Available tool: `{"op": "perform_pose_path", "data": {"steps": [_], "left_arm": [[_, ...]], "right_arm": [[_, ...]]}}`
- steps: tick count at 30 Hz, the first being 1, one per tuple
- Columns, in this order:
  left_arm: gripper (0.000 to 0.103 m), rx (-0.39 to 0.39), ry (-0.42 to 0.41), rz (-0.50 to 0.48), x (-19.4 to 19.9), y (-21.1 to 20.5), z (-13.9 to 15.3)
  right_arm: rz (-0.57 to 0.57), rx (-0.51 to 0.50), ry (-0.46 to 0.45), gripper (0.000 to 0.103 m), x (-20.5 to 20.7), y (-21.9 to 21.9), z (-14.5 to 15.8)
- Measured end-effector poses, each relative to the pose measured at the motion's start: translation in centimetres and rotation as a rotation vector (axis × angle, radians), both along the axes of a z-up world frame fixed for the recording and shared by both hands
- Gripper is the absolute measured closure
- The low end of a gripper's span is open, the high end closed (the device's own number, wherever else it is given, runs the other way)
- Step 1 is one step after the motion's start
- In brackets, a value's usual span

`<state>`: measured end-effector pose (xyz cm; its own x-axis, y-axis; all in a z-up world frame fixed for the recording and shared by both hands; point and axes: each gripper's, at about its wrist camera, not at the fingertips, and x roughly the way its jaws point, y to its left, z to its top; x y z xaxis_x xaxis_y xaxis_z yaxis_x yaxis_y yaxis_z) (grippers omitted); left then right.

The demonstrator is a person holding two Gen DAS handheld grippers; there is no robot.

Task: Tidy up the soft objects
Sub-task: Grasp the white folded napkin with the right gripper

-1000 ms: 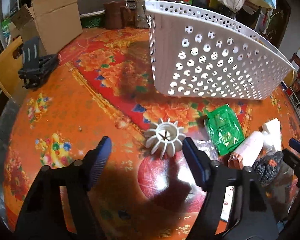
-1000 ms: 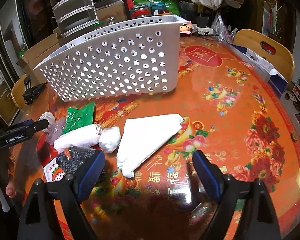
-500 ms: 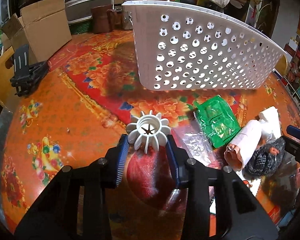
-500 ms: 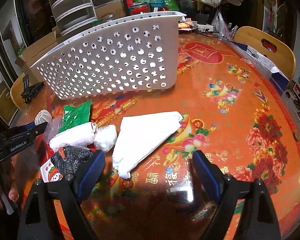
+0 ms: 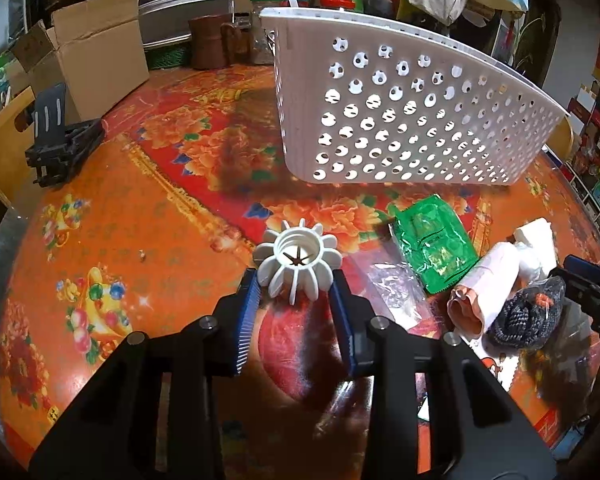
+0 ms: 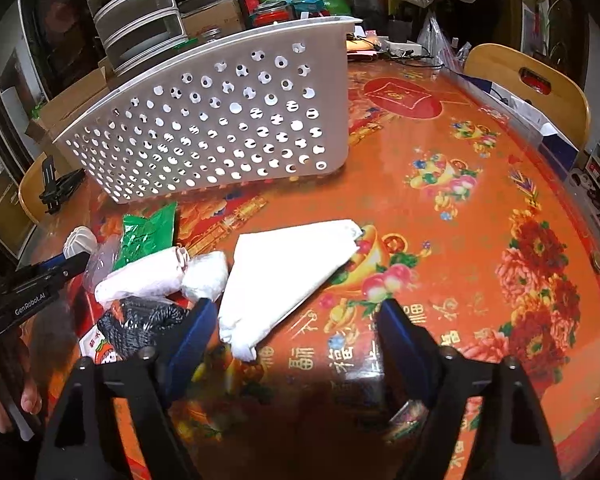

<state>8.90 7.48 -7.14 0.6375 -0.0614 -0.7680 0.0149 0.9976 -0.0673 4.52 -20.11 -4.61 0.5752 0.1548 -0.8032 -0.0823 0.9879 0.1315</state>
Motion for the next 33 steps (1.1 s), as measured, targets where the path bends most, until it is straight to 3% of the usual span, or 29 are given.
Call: {"op": "perform_pose_path", "data": {"steps": [15,17,19,23,25,33], "left_arm": [[0.071,-0.038,-0.035,-0.019,-0.6,0.7,0.7],[0.071,-0.040,-0.037,-0.022,-0.6,0.6,0.7],[0.071,-0.039,-0.039,-0.025,-0.5,0.5,0.7],[0.071,-0.029,-0.046,-0.025,-0.7,0.4,0.7],[0.071,-0.024,-0.052,-0.022,-0.8,0.4,0.8],[0.071,-0.007,-0.060,-0.013,-1.0,0.2,0.9]], "right_arm": [[0.002,-0.048,0.012,0.032,2.5,1.7,-0.1],[0.006,-0.057,0.013,0.041,2.9,1.9,0.0],[0.011,-0.060,0.015,0.058,3.2,2.0,0.1],[0.021,-0.074,0.012,0.075,3.6,2.2,0.0],[0.030,-0.064,0.015,0.089,3.7,2.2,0.0],[0.046,-0.035,-0.004,0.096,3.6,1.8,-0.1]]}}
